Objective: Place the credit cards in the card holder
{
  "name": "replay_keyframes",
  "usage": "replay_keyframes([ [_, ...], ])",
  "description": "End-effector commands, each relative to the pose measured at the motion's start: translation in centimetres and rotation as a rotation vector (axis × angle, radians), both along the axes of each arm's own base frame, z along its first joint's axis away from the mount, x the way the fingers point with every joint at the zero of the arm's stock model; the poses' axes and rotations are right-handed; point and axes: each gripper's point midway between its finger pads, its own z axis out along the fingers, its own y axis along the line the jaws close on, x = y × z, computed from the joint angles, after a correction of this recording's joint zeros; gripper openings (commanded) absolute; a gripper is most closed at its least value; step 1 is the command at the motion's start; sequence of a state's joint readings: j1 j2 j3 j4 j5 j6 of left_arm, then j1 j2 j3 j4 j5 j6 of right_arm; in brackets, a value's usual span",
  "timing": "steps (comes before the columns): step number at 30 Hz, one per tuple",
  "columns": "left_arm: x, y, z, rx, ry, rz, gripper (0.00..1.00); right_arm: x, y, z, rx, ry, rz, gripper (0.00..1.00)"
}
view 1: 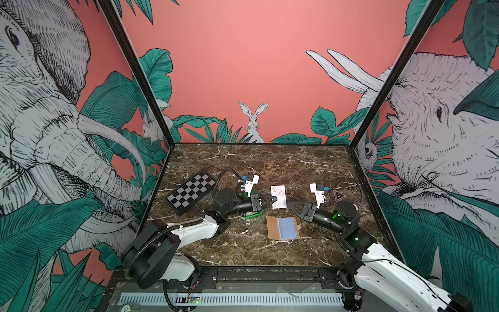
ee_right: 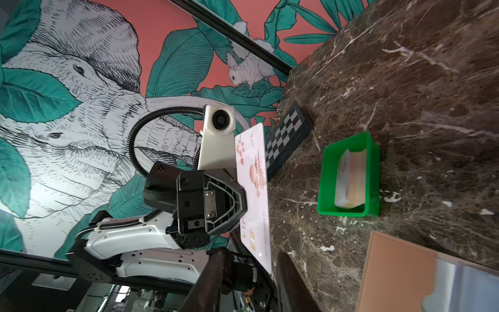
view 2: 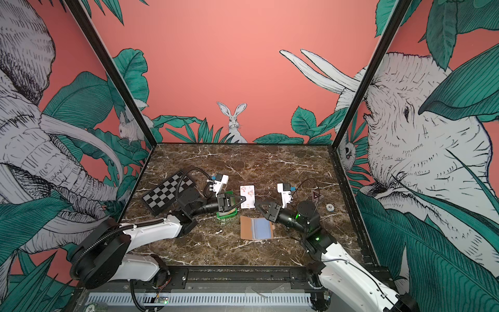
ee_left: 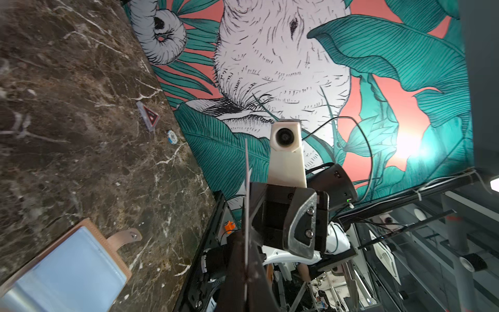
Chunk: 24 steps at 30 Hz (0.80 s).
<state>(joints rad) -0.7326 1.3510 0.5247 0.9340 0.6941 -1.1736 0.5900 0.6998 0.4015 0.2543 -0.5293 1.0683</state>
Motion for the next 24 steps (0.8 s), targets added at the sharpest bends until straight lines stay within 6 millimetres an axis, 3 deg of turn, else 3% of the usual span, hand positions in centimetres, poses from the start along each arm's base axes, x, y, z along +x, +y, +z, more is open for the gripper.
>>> replay_keyframes([
  [1, -0.1, 0.4, -0.9, 0.083, -0.04, 0.021, 0.0, 0.3, -1.0, -2.3, -0.133, 0.004, -0.045, 0.4],
  [9, -0.6, 1.1, -4.8, 0.212, 0.006, 0.05, 0.0, 0.6, -3.6, -7.9, -0.43, 0.075, -0.133, 0.47],
  [15, -1.4, 1.5, -7.6, 0.356, 0.006, 0.097, 0.0, 0.2, -4.0, -11.4, -0.678, 0.086, -0.155, 0.47],
  [24, -2.3, 1.8, -9.7, 0.466, 0.003, 0.116, 0.0, 0.3, -3.9, -13.4, -0.84, 0.079, -0.141, 0.4],
])
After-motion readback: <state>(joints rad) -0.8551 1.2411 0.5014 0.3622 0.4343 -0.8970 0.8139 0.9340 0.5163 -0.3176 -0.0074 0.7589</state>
